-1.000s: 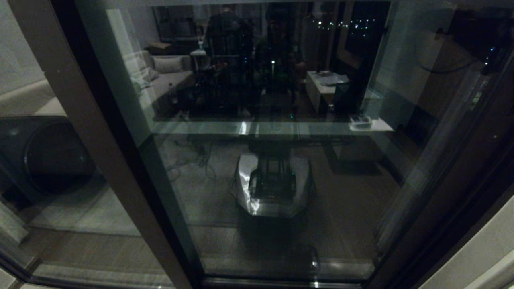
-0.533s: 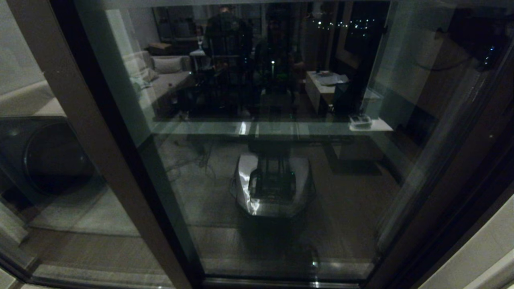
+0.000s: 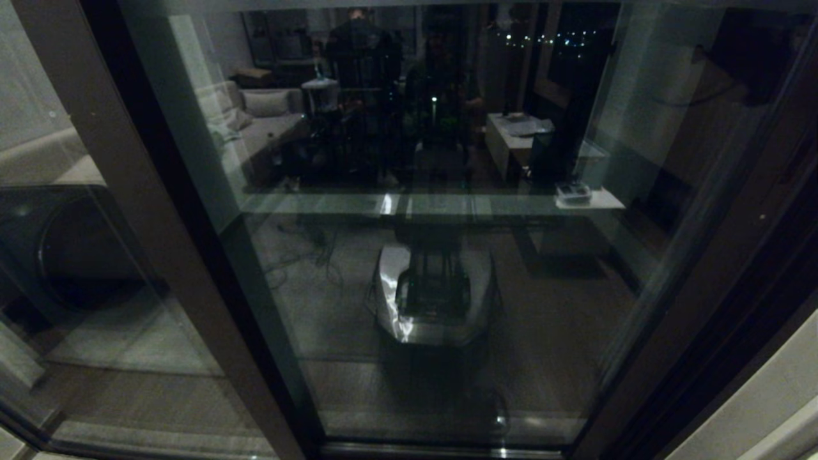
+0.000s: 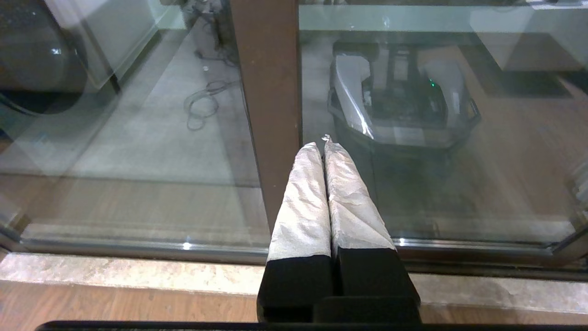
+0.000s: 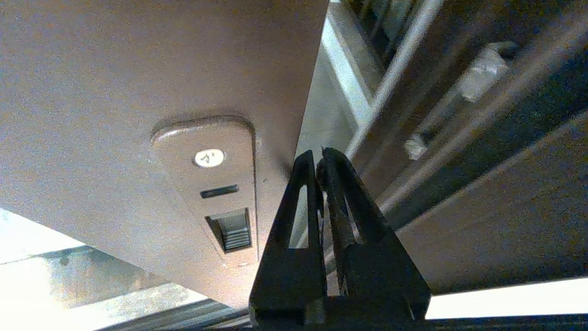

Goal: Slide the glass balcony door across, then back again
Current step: Open the slid door

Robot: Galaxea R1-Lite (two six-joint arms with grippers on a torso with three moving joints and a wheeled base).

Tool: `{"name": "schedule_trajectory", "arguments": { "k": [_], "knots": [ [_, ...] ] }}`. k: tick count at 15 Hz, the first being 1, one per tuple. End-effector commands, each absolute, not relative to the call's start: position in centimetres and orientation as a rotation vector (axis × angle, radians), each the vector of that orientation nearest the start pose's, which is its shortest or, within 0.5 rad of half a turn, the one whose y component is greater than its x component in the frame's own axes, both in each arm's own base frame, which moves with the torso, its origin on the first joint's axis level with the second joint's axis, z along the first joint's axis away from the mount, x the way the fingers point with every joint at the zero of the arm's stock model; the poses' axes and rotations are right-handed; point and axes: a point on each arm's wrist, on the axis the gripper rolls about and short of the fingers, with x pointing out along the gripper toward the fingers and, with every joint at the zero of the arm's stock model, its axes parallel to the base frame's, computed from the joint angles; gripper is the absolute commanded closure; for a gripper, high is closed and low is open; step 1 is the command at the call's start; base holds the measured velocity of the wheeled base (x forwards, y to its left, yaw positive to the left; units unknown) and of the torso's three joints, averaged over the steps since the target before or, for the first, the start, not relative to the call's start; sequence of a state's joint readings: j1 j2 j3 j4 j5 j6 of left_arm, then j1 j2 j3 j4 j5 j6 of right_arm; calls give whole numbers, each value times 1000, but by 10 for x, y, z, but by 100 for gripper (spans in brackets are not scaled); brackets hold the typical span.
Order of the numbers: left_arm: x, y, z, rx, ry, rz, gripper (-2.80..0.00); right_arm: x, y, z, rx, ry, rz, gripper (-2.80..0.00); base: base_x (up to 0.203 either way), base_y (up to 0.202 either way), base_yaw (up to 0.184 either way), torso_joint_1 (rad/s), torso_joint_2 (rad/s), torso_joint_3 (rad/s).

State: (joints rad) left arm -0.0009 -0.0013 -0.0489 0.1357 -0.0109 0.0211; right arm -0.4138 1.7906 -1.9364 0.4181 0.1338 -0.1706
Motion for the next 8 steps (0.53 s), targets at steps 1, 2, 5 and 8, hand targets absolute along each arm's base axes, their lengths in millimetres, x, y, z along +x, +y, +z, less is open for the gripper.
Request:
{"name": "schedule_trajectory", "arguments": {
  "k": [1, 2, 5, 8],
  "knots": [
    [-27, 0, 75, 21, 86, -13, 0, 300, -124, 366, -96, 286, -246, 0, 0, 0, 0, 0, 0, 0],
    [-27, 0, 75, 21, 87, -12, 0, 300, -121, 367, -97, 282, -237, 0, 0, 0, 0, 0, 0, 0],
    [-27, 0, 75, 20, 86, -12, 0, 297, -109, 370, -91, 272, -210, 0, 0, 0, 0, 0, 0, 0],
    [-27, 0, 75, 21, 86, -12, 0, 296, -96, 371, -74, 271, -174, 0, 0, 0, 0, 0, 0, 0]
  ]
}}
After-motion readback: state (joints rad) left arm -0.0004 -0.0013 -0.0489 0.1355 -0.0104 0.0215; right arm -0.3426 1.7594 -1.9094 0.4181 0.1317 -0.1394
